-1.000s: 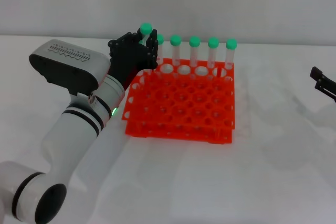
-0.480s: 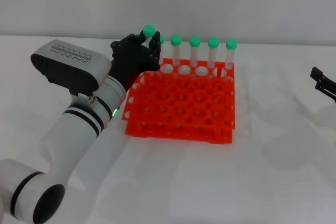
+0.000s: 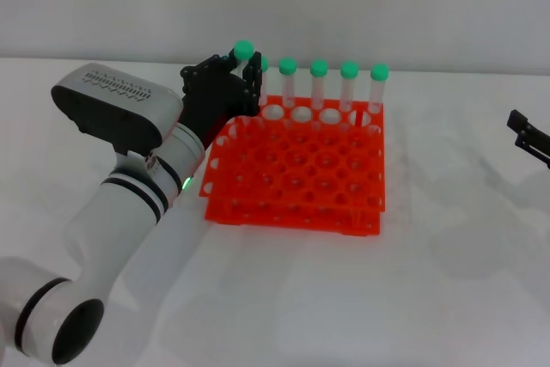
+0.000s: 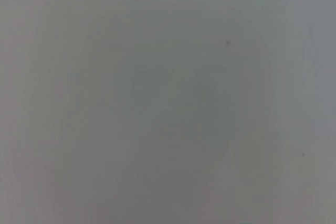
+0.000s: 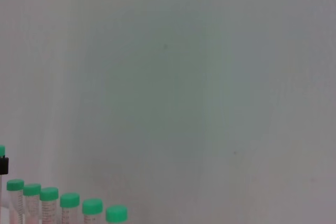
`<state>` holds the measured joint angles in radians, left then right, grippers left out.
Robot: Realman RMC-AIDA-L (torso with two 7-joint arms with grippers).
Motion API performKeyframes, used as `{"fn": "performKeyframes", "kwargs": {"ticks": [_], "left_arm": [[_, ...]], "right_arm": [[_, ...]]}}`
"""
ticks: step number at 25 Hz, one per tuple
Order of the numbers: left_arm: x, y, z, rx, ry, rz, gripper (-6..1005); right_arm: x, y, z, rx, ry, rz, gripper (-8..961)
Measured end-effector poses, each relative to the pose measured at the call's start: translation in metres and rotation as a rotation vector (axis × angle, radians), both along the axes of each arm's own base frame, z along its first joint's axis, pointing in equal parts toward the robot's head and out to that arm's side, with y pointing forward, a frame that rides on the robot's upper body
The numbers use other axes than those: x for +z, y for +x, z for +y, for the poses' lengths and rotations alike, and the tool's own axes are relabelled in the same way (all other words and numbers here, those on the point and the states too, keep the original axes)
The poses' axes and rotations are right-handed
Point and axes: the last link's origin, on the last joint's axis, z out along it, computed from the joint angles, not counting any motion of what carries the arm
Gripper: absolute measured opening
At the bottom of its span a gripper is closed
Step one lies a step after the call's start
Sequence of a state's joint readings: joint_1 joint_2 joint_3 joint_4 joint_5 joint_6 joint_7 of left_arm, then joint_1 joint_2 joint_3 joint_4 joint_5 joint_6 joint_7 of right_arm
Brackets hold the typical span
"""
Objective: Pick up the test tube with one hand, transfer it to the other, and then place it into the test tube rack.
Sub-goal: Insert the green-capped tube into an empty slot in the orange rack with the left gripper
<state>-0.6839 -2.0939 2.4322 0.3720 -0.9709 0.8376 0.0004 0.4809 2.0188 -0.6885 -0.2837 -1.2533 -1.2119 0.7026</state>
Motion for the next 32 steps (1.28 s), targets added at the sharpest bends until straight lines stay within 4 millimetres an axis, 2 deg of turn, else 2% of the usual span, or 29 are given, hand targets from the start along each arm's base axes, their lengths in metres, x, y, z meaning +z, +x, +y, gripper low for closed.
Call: {"fn": "performKeyframes", "kwargs": {"ticks": [32], "left_arm": [[-0.0013, 0.0038, 0.0048, -0.045, -0.034, 0.042, 245]], "right_arm": [[-0.0021, -0.0006, 0.0000, -0.002, -0.005, 0.007, 823]]}}
